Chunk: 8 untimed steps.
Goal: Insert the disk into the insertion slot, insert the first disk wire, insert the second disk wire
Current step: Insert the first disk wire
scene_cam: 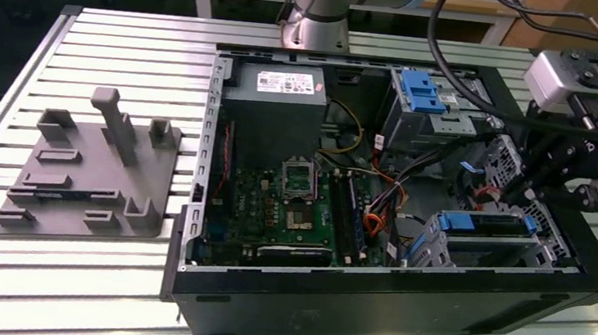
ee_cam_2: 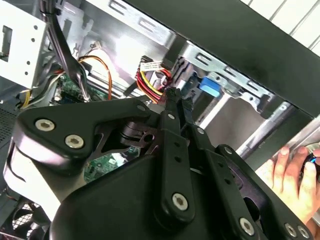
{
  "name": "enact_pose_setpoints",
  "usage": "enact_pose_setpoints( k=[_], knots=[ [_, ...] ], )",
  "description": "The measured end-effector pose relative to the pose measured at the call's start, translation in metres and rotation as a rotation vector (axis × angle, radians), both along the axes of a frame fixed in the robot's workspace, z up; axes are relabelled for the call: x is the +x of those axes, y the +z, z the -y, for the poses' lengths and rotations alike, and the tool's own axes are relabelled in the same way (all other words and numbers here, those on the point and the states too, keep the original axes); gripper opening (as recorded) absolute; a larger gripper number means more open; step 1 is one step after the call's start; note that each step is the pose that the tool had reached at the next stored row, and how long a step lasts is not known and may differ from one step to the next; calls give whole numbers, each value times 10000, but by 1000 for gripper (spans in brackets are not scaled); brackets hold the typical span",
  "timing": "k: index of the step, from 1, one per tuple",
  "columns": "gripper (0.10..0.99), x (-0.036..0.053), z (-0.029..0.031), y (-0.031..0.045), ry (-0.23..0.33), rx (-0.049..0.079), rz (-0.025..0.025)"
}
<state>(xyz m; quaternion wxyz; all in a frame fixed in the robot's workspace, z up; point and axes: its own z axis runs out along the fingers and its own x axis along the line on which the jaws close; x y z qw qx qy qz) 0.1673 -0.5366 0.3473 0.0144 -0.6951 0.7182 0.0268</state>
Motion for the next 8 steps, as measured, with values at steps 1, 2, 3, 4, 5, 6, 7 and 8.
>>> enact_pose_setpoints(
  k=[1, 2, 3, 4, 5, 6, 7, 8],
  knots=[
    [165, 0, 20, 0, -3, 8, 0],
    [165, 0, 35, 0, -6, 17, 0],
    [165, 0, 47, 0, -10, 30, 0],
    [165, 0, 59, 0, -12, 44, 0],
    [165, -2, 71, 0, -16, 55, 0],
    [165, -3, 85, 0, -16, 65, 0],
    [165, -5, 99, 0, -17, 71, 0],
    [165, -9, 111, 0, -17, 77, 0]
  ],
)
